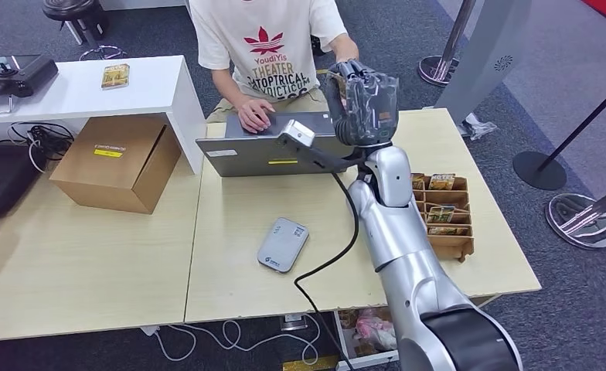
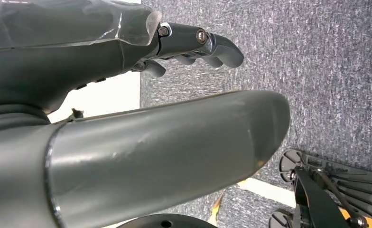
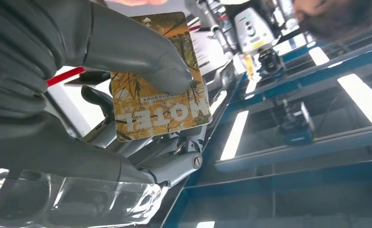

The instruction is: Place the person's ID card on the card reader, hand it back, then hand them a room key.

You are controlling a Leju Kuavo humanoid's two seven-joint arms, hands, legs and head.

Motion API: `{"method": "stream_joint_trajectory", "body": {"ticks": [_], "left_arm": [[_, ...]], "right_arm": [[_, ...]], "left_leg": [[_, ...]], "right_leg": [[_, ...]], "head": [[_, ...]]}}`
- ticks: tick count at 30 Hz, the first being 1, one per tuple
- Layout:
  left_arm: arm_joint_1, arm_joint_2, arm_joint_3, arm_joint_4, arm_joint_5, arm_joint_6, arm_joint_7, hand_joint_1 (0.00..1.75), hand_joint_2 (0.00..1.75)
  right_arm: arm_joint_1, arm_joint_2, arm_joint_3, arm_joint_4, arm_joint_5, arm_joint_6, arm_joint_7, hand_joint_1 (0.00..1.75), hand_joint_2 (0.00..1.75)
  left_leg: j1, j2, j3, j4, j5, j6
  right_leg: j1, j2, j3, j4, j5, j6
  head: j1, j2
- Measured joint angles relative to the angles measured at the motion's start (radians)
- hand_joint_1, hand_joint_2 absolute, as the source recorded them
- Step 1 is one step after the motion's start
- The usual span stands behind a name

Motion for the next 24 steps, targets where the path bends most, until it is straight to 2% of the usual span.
{"method": "stream_joint_trajectory", "body": {"ticks": [10,24], "left_arm": [[0.001,-0.001,0.000,0.000,0.008,0.004,0.001,0.00,0.00],[0.001,-0.005,0.000,0.000,0.020,0.018,0.000,0.00,0.00]], "right_arm": [[0.002,0.010,-0.105,-0.023,0.054,0.000,0.036,1.75,1.75],[0.009,0.012,-0.129,-0.016,0.067,0.000,0.053,1.75,1.75]], "left_leg": [[0.000,0.000,0.000,0.000,0.000,0.000],[0.000,0.000,0.000,0.000,0.000,0.000]], "right_leg": [[0.000,0.000,0.000,0.000,0.000,0.000],[0.000,0.000,0.000,0.000,0.000,0.000]], "head": [[0.000,0.000],[0.000,0.000]]}}
